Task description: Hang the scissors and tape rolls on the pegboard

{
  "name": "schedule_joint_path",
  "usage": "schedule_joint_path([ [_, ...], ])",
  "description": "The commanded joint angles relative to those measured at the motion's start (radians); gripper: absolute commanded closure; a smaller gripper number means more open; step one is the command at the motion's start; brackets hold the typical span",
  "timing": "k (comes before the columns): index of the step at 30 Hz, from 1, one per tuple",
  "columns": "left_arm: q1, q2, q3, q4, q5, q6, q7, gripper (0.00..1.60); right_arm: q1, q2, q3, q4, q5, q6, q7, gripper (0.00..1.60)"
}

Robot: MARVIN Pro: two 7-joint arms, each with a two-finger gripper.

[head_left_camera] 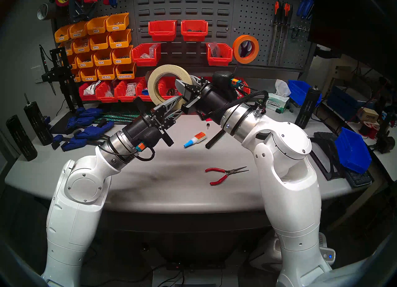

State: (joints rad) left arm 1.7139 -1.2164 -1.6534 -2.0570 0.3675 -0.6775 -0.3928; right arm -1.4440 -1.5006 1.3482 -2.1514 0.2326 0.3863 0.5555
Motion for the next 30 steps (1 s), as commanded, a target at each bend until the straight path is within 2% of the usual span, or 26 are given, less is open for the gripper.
schedule_joint_path([
  [1, -0.02, -0.018, -0.014, -0.015, -0.026, -0.02, 0.03, 0.99, 0.04, -0.002, 0.017, -0.023, -0.008, -0.027, -0.002, 1.6],
  [2, -0.022, -0.018, -0.016, -0.014, -0.023, -0.025, 0.031, 0.88, 0.04, -0.003, 0.018, -0.023, -0.009, -0.027, 0.0, 1.6],
  [3, -0.022, -0.018, -0.018, -0.017, -0.023, -0.016, 0.028, 0.0, 0.04, -0.003, 0.019, -0.022, -0.009, -0.027, 0.001, 1.6],
  [9, -0.012, -0.018, -0.024, -0.02, -0.049, -0.026, 0.029, 0.0, 0.046, -0.006, 0.024, -0.015, -0.017, -0.03, 0.006, 1.6],
  [18, 0.089, -0.036, -0.026, -0.095, -0.166, -0.038, 0.04, 0.0, 0.043, -0.003, 0.077, -0.013, -0.03, -0.044, -0.006, 1.6],
  [27, 0.209, -0.148, -0.005, -0.17, -0.387, 0.016, 0.141, 0.0, 0.023, -0.003, 0.198, -0.016, -0.006, -0.062, -0.025, 1.6],
  [30, 0.244, -0.202, 0.008, -0.195, -0.502, 0.048, 0.209, 0.0, 0.018, -0.01, 0.249, -0.022, 0.016, -0.072, -0.03, 1.6],
])
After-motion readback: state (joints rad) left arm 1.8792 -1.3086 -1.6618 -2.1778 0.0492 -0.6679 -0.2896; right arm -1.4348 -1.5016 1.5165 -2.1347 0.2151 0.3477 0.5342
